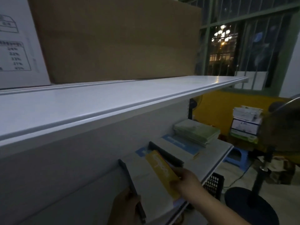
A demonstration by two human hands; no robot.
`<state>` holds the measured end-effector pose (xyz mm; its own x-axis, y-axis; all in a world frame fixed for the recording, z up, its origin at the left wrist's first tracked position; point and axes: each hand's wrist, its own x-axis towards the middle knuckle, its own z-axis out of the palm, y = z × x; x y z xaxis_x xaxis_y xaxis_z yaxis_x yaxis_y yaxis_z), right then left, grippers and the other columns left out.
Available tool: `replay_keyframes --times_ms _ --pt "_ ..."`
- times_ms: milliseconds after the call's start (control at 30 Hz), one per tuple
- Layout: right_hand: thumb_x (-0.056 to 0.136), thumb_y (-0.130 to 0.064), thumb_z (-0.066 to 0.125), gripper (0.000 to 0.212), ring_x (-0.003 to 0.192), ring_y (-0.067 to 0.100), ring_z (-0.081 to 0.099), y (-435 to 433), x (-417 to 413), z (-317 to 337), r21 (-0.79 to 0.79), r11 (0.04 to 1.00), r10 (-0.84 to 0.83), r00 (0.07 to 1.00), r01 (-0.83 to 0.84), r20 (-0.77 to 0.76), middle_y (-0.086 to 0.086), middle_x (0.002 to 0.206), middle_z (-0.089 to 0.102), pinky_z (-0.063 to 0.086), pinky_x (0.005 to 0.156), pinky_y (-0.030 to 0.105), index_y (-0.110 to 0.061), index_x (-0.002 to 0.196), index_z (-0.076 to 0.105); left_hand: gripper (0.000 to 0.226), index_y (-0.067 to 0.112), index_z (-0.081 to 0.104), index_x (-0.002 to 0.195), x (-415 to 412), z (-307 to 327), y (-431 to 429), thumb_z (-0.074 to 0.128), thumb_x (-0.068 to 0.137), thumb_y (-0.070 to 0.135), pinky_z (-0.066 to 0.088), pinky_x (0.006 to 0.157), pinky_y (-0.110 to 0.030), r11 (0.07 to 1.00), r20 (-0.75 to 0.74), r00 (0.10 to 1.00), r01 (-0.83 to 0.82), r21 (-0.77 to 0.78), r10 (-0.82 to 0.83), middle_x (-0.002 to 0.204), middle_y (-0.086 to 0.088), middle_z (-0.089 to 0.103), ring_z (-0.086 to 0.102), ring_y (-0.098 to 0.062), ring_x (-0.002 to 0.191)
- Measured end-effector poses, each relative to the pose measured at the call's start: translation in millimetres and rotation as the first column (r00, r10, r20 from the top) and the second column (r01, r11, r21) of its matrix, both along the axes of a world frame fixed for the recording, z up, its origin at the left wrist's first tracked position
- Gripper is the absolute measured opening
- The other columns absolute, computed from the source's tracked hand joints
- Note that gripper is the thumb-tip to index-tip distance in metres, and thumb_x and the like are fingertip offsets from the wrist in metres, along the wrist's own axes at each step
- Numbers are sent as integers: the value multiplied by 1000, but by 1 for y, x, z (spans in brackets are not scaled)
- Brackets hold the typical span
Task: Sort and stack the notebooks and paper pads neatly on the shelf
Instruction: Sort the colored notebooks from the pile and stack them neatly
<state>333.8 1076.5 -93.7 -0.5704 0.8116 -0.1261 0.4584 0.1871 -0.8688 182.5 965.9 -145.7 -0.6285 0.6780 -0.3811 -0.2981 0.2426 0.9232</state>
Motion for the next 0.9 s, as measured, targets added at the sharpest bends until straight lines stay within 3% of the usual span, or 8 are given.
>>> replay_keyframes --times_ms 100,200,300,400,500,633,767,900 --pt "86 -3 50 40 92 17 60 36 -14 1 78 994 69 996 -73 53 -4 110 62 54 69 23 -25 118 57 26 11 63 80 -3 -2 26 54 85 -13 48 84 -39 996 -107 990 -91 9 91 89 -14 66 61 -31 82" --pt "89 -5 50 35 97 25 62 70 -22 -9 176 972 142 985 -158 101 3 110 64 54 82 39 -18 120 60 22 8 62 90 1 -2 48 55 85 -13 51 79 -38 984 -156 972 -178 -4 175 85 -13 65 61 -30 80" --pt "91 -15 51 36 77 18 63 101 -31 -30 264 928 260 964 -264 48 -6 91 61 56 61 31 -21 126 54 18 11 64 86 6 3 65 59 85 -7 52 88 -50 960 -230 940 -272 -67 251 95 -21 68 65 -34 86" --pt "95 -33 41 36 100 24 60 114 -45 -54 456 800 330 920 -391 210 6 112 57 50 75 24 -14 124 50 16 16 55 102 11 5 70 62 89 12 51 65 -27 941 -403 877 -325 -99 261 91 -6 64 60 -18 73" --pt "85 -49 22 66 120 26 49 113 -46 -71 509 749 356 906 -424 230 7 132 50 40 97 28 -10 131 50 76 25 27 143 27 -4 64 68 81 41 40 75 -14 934 -531 824 -322 -155 197 126 7 44 51 -4 87" --pt "86 -51 31 63 122 29 49 119 -49 -79 479 781 376 914 -402 153 11 129 53 39 99 32 -6 122 55 124 32 15 143 36 -32 54 34 41 100 25 105 -12 936 -805 585 -220 -274 -98 138 23 17 28 -1 131" --pt "91 -48 41 52 130 22 42 119 -44 -74 482 764 428 896 -428 118 6 140 45 33 103 28 -9 123 56 89 41 31 131 35 -31 55 54 58 85 30 102 -4 962 -859 512 -231 -147 -8 131 29 32 29 18 124" --pt "88 -55 52 61 141 12 24 121 -44 -77 471 713 509 845 -519 161 -2 154 24 20 108 18 -20 136 45 77 39 39 138 35 -40 55 68 70 63 49 92 -29 946 -849 529 -272 -178 -8 122 20 56 54 -6 111"
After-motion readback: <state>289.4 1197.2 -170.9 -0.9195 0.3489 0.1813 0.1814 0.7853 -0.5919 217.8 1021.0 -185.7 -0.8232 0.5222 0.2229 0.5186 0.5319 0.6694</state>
